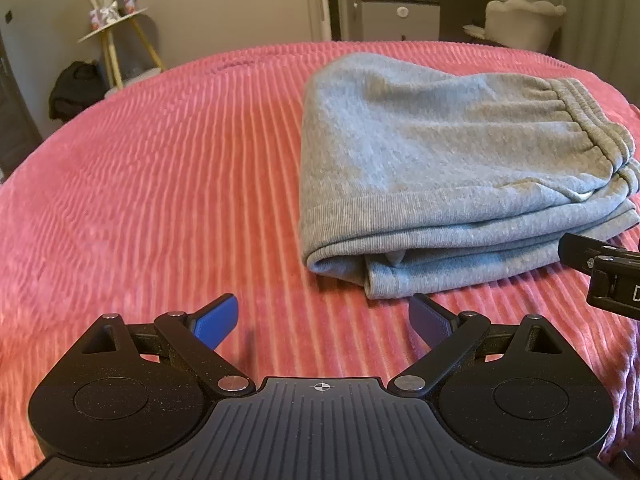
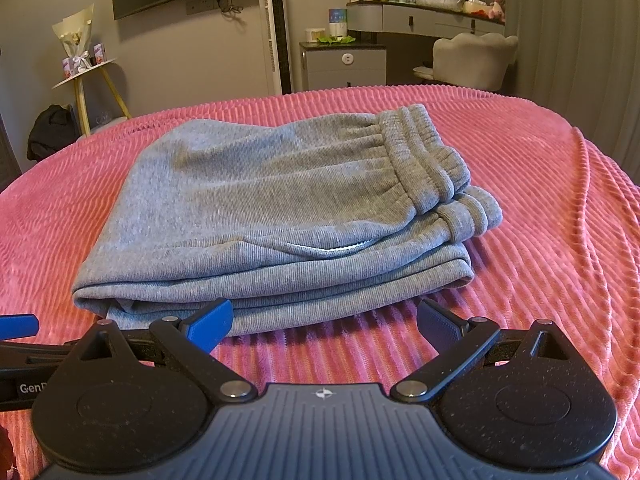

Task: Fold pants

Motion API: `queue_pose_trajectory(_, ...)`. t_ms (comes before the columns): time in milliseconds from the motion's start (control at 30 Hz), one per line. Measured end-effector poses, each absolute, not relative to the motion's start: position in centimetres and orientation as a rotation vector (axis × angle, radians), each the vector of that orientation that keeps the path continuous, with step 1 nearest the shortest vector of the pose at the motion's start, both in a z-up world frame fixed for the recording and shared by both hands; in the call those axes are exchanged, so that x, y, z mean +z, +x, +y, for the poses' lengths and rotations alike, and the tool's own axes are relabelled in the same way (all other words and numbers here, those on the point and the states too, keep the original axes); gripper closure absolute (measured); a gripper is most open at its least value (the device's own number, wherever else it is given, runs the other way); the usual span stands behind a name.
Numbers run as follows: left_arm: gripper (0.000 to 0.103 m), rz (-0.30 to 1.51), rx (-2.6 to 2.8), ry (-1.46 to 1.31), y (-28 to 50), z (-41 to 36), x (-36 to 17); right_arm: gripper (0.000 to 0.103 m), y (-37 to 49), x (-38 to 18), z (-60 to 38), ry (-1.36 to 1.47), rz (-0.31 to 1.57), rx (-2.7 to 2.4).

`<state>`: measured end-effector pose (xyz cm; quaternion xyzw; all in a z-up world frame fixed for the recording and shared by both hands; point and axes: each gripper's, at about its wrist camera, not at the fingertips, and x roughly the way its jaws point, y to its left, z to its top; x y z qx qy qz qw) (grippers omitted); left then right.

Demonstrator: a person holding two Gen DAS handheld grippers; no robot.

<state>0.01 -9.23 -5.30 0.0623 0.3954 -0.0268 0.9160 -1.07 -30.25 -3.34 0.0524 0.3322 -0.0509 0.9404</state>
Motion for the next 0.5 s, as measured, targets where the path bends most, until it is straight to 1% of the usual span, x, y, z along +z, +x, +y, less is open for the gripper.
queue_pose_trajectory(500,0.006,0.796,-0.068,0.130,-0.27,-9.20,-5.15,0.004,-1.14,-3.30,-30.39,0.112,0.678,-0.107)
